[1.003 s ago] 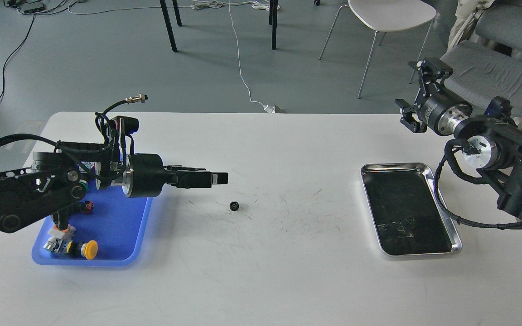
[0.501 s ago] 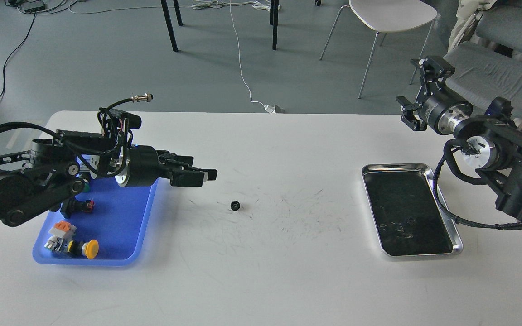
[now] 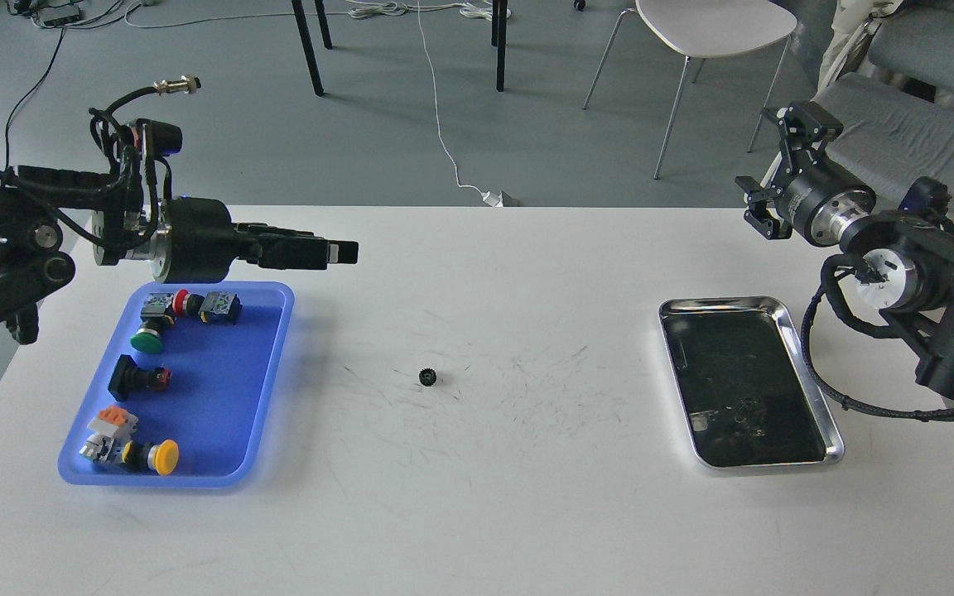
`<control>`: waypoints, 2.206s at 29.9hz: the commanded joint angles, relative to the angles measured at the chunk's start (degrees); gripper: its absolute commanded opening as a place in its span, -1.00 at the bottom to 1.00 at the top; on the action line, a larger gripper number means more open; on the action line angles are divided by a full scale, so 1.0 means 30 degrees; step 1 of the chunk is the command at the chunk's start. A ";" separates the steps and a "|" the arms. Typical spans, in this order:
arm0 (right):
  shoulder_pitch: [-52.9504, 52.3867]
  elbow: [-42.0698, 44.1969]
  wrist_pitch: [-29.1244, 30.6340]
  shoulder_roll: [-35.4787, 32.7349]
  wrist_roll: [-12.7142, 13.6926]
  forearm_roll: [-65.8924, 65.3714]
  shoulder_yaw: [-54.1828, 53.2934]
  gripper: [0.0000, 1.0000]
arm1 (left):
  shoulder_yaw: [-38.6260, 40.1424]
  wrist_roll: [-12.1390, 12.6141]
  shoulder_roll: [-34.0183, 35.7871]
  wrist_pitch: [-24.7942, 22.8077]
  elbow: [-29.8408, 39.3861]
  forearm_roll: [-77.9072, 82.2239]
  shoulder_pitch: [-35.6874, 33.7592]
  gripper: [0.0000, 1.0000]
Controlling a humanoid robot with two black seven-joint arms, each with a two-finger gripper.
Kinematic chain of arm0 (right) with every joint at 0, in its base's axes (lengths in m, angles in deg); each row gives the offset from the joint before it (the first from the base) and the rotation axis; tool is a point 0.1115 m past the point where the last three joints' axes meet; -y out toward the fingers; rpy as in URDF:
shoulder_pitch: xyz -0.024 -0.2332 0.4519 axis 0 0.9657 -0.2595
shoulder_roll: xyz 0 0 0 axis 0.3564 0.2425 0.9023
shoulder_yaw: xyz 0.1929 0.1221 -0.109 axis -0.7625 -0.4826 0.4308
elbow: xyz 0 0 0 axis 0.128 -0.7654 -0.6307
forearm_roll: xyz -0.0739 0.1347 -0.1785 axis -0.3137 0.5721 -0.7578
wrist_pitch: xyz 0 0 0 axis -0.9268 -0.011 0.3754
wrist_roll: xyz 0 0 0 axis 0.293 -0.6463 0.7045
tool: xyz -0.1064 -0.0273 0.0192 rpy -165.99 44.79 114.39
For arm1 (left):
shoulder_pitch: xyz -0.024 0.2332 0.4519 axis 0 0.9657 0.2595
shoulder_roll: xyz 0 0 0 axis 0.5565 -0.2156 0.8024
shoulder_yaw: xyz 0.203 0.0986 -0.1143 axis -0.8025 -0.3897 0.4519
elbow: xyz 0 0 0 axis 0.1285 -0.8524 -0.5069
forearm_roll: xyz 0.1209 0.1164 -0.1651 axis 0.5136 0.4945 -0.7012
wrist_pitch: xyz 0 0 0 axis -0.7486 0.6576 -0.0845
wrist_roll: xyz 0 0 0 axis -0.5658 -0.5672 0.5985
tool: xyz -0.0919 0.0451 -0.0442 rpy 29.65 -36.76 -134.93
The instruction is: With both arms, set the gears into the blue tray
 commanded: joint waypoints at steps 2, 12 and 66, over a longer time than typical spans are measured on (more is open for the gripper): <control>-0.0029 0.0152 0.0023 0.0004 0.0014 -0.0036 0.0017 0.89 | 0.0002 -0.0001 -0.0871 0.1877 0.0180 0.2995 -0.0009 0.97; -0.0029 0.0767 0.0023 0.0062 0.0014 -0.0476 0.0075 0.89 | -0.0028 -0.0001 -0.1488 0.5132 0.0239 0.8363 -0.0008 0.98; -0.0117 0.1995 -0.0240 0.0268 -0.0512 -0.0886 -0.0975 0.89 | -0.1725 -0.0001 -0.4799 0.6217 0.2671 1.1116 0.0458 0.98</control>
